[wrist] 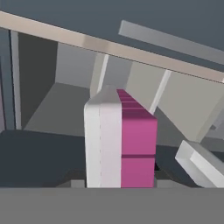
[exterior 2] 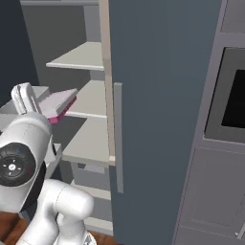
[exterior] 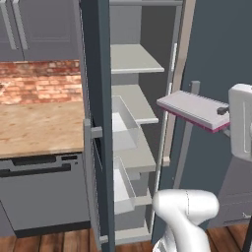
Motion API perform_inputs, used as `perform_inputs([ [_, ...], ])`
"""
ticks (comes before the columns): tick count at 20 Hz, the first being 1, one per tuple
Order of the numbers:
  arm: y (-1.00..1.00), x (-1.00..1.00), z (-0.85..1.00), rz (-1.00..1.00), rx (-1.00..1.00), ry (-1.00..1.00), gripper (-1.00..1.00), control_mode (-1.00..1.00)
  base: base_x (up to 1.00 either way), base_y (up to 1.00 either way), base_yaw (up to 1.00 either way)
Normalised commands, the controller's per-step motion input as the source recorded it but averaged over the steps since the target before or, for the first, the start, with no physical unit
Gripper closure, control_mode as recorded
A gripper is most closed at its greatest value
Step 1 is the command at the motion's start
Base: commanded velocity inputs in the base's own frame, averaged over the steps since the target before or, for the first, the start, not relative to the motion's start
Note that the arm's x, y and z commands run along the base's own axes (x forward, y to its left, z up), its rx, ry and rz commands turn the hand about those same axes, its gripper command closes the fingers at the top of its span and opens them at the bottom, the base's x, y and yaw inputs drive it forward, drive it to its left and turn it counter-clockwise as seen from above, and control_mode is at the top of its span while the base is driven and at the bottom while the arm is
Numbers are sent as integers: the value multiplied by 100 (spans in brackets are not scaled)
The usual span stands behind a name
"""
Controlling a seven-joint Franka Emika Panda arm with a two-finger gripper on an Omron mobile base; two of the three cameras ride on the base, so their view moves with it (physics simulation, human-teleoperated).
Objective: The ice cube tray has been filled with water. Take the tray and place it in the freezer to make ice. Close the freezer door after placing the tray.
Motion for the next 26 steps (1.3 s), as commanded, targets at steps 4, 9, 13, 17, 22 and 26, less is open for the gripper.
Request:
perform_inputs([
  [4, 16, 0, 0, 0, 0, -9, 100, -100, 0, 0, 0],
  [9, 20, 0, 3, 0, 0, -7, 100, -100, 0, 0, 0],
  [13, 21, 0, 8, 0, 2, -3, 100, -100, 0, 0, 0],
  [17, 19, 0, 10, 0, 5, 0, 100, -100, 0, 0, 0],
  [22, 9, 0, 10, -1, 8, -1, 100, -100, 0, 0, 0],
  [26, 1, 0, 13, -3, 12, 0, 100, -100, 0, 0, 0],
])
